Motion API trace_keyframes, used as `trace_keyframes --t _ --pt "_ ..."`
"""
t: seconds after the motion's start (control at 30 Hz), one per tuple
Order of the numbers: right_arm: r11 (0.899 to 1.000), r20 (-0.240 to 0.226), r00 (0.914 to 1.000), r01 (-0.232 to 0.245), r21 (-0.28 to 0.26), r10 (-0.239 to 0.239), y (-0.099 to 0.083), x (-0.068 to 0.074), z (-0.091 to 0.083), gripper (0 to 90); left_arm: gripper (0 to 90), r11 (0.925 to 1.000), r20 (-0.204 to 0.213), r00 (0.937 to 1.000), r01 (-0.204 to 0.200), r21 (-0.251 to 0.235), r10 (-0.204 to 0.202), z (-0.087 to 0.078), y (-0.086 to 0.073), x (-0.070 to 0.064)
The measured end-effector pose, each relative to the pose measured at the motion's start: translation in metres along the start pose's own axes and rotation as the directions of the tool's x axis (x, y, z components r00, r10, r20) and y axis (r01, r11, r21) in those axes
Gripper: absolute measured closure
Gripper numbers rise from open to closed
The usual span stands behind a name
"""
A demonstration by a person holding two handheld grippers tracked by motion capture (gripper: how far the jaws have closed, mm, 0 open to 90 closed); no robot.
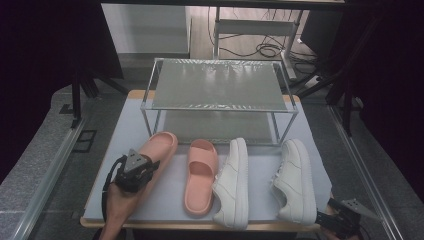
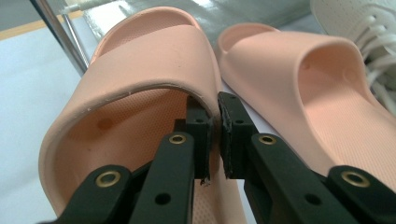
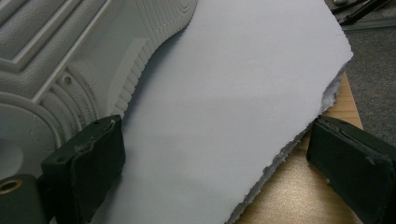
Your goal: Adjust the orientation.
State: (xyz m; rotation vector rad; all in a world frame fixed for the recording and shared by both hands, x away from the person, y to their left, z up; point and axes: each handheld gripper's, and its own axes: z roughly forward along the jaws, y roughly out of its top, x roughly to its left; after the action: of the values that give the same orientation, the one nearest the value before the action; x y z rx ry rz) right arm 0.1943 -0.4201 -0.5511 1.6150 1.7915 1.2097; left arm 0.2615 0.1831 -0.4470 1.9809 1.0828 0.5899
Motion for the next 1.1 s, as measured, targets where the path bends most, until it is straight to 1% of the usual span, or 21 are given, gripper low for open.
trace_keyframes --t 0.03,0.13,0.17,0.2,0.23,0.27,0.3,0.37,0.4,0.43,0.47,0.53,0.57,0.6,0.63,0.7,0.77,0.87,0.9,1.0,1.1 --pt "1.000 0.000 1.0000 0.000 0.000 0.000 0.000 0.000 0.000 4.0 83.3 1.0000 -0.003 1.0000 0.001 -0.003 -0.001 0.005 0.003 0.000" --pt "1.000 0.000 1.0000 0.000 0.000 0.000 0.000 0.000 0.000 4.0 83.3 1.0000 -0.007 1.0000 0.001 -0.006 -0.001 0.010 0.007 -0.001" --pt "1.000 0.000 1.0000 0.000 0.000 0.000 0.000 0.000 0.000 4.0 83.3 1.0000 -0.009 1.0000 0.001 -0.008 -0.001 0.015 0.010 -0.002" --pt "1.000 0.000 1.0000 0.000 0.000 0.000 0.000 0.000 0.000 4.0 83.2 1.0000 -0.009 1.0000 0.001 -0.008 -0.001 0.015 0.010 -0.002" --pt "1.000 0.000 1.0000 0.000 0.000 0.000 0.000 0.000 0.000 4.0 83.1 0.9999 -0.011 0.9999 0.006 -0.015 -0.006 0.021 0.013 -0.002" --pt "1.000 0.000 1.0000 0.000 0.000 0.000 0.000 0.000 0.000 4.0 83.1 0.9999 -0.011 0.9999 0.006 -0.015 -0.006 0.021 0.013 -0.002" --pt "1.000 0.000 1.0000 0.000 0.000 0.000 0.000 0.000 0.000 4.1 83.1 0.9998 -0.015 0.9998 0.009 -0.017 -0.009 0.027 0.016 -0.002" --pt "1.000 -0.001 1.0000 0.001 0.000 -0.001 0.000 0.000 0.000 4.1 83.0 0.9997 -0.020 0.9997 0.014 -0.019 -0.014 0.033 0.018 -0.001" --pt "1.000 -0.001 1.0000 0.001 0.000 -0.001 0.000 0.000 0.000 4.1 83.0 0.9997 -0.020 0.9997 0.014 -0.019 -0.014 0.033 0.018 -0.001" --pt "1.000 -0.001 1.0000 0.001 0.000 -0.001 0.000 0.000 0.000 4.1 83.0 0.9996 -0.023 0.9995 0.020 -0.022 -0.020 0.039 0.021 -0.001" --pt "1.000 -0.002 1.0000 0.001 0.000 -0.001 0.000 0.000 0.000 4.1 82.9 0.9996 -0.023 0.9995 0.020 -0.022 -0.020 0.039 0.021 -0.001" --pt "1.000 -0.002 1.0000 0.001 0.000 -0.001 0.000 0.000 0.000 4.1 82.8 0.9995 -0.028 0.9994 0.022 -0.022 -0.023 0.044 0.024 0.000" --pt "1.000 -0.002 1.0000 0.001 0.000 -0.001 0.000 0.000 0.000 4.1 82.8 0.9995 -0.033 0.9992 0.023 -0.024 -0.023 0.050 0.028 0.000" --pt "1.000 -0.002 1.0000 0.001 0.000 -0.001 0.000 0.000 0.000 4.1 82.8 0.9995 -0.033 0.9992 0.023 -0.024 -0.023 0.050 0.028 0.000" --pt "1.000 -0.003 1.0000 0.000 0.000 0.000 0.000 0.000 0.000 4.1 82.7 0.9994 -0.041 0.9989 0.021 -0.026 -0.022 0.055 0.031 0.000" --pt "1.000 -0.003 1.0000 0.000 0.000 0.000 0.000 0.000 0.000 4.0 82.6 0.9994 -0.044 0.9988 0.021 -0.028 -0.022 0.058 0.032 0.001" --pt "1.000 -0.004 1.0000 0.001 0.000 -0.001 0.000 0.000 0.000 4.1 82.5 0.9989 -0.055 0.9980 0.027 -0.038 -0.029 0.067 0.036 0.002" --pt "1.000 -0.004 1.0000 0.001 0.000 -0.001 0.000 0.000 0.000 4.1 82.2 0.9985 -0.065 0.9973 0.031 -0.045 -0.034 0.071 0.039 0.003" --pt "1.000 -0.005 1.0000 0.002 0.000 -0.002 0.000 -0.001 0.000 4.1 82.2 0.9983 -0.076 0.9964 0.034 -0.047 -0.038 0.076 0.042 0.004" --pt "1.000 -0.005 1.0000 0.002 0.000 -0.002 0.000 -0.001 0.000 4.1 81.9 0.9981 -0.084 0.9957 0.033 -0.051 -0.038 0.082 0.044 0.005" --pt "1.000 -0.006 1.0000 0.002 0.000 -0.002 0.000 -0.001 0.000 4.1 81.8 0.9975 -0.106 0.9934 0.036 -0.061 -0.043 0.091 0.049 0.007"
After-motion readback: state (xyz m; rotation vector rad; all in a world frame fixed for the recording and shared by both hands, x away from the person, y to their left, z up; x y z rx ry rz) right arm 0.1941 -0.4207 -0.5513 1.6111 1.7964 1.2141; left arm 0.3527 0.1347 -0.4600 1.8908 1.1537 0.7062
